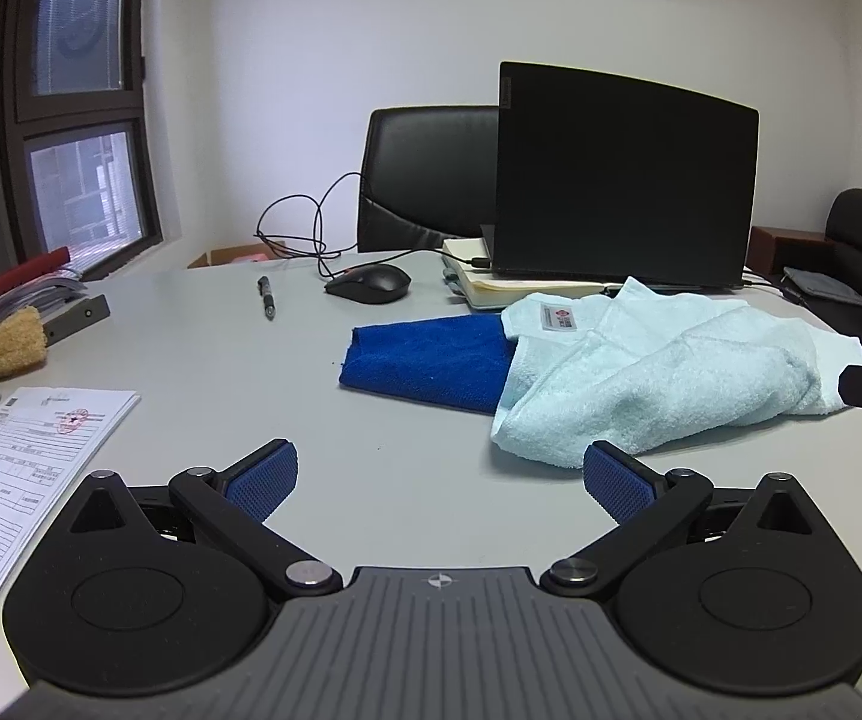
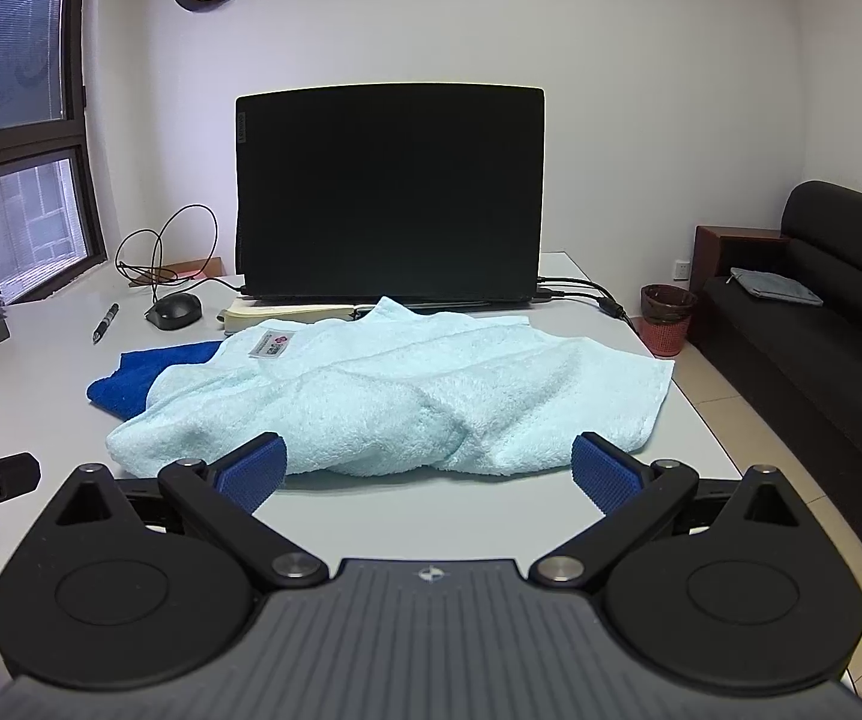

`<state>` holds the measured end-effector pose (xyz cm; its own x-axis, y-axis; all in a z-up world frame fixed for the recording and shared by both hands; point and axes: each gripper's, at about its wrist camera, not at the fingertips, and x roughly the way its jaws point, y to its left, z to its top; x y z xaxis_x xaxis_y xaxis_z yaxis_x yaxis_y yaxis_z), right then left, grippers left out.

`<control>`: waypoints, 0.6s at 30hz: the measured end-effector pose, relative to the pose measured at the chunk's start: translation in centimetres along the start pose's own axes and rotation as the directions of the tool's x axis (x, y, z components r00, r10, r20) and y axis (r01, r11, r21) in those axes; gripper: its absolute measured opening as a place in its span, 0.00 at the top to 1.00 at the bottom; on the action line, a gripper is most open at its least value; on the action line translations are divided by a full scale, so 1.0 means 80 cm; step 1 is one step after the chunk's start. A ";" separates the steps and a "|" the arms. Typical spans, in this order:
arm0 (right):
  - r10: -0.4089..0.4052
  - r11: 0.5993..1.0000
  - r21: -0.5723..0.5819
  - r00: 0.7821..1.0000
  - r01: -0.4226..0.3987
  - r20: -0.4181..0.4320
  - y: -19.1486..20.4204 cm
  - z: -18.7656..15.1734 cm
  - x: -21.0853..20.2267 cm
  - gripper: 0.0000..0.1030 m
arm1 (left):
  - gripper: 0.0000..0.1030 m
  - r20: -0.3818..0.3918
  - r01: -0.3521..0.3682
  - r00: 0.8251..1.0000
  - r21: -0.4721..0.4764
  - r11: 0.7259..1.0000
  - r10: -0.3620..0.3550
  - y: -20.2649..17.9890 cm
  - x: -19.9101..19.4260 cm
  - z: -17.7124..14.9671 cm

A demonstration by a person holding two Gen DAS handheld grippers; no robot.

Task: Fold towel
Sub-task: 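Move the right tool toward a corner of the light blue towel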

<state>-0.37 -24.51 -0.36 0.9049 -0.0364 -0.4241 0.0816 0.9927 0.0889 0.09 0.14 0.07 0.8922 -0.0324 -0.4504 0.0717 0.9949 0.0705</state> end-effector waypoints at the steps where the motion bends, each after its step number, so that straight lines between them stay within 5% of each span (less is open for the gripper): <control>1: 0.001 1.000 -0.001 1.000 -0.001 -0.001 0.000 0.001 0.001 0.05 | 0.03 -0.001 0.000 1.000 0.002 1.000 0.000 0.000 0.000 0.000; 18: 0.027 0.998 -0.062 0.998 -0.030 -0.054 -0.009 0.072 0.066 0.27 | 0.16 0.025 0.066 0.997 0.062 0.996 -0.068 0.009 0.010 0.016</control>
<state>6.75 -26.06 2.52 0.8828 -0.0033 -0.4697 0.0280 0.9986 0.0457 1.42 0.70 0.88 0.8963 -0.1022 -0.4315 0.1579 0.9829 0.0951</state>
